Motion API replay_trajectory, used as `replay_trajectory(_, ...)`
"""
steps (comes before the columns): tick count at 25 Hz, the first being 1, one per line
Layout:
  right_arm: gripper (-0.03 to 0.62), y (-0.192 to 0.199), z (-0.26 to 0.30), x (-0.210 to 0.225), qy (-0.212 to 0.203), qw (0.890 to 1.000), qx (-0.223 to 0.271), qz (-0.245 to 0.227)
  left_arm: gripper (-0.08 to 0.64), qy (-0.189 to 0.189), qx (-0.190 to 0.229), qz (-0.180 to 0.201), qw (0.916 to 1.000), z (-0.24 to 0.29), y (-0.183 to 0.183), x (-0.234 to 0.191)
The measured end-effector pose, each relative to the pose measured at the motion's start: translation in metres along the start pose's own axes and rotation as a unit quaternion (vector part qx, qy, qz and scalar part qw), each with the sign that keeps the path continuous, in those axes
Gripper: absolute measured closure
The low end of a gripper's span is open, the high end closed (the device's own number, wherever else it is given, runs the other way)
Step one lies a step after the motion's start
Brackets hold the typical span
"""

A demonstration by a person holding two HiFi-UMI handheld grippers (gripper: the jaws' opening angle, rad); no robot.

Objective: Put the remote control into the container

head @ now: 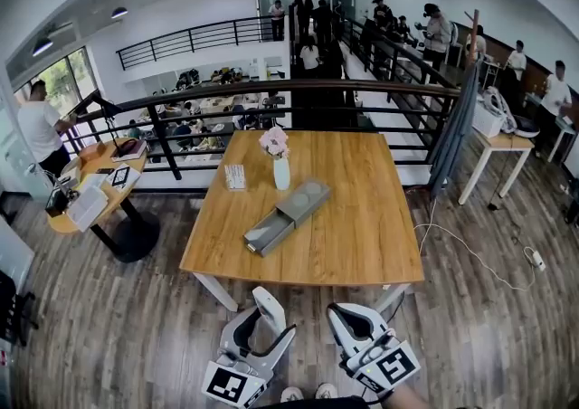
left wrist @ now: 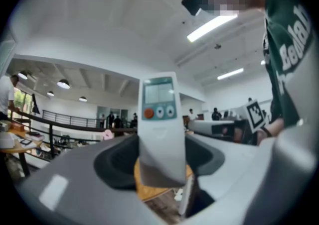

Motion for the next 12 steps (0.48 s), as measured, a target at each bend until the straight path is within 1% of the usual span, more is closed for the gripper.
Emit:
replay_trajectory(6,0.575,-0.002,-0.005,0.006,0.002,1.0,0.009,0.004,0.281,-0.003,-0.002,0.016,0.9999,0.002,-0.001,0.0)
replay_trajectory(12,0.575,0.0,-0.009,0.015,0.001,1.0,0.005,0.009,0.281,-0.015,-0.004,0.02,0.9997,0.005,-0.004,0.0)
Point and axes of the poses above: the fingertips, and each gripper's own axes: z forward along the fingers, x to its right, y out of its underside, the point moved 2 cm from there along -z, backward along the fingers, and after that the axes turned 3 degrees about x, right-handed, at the moved point
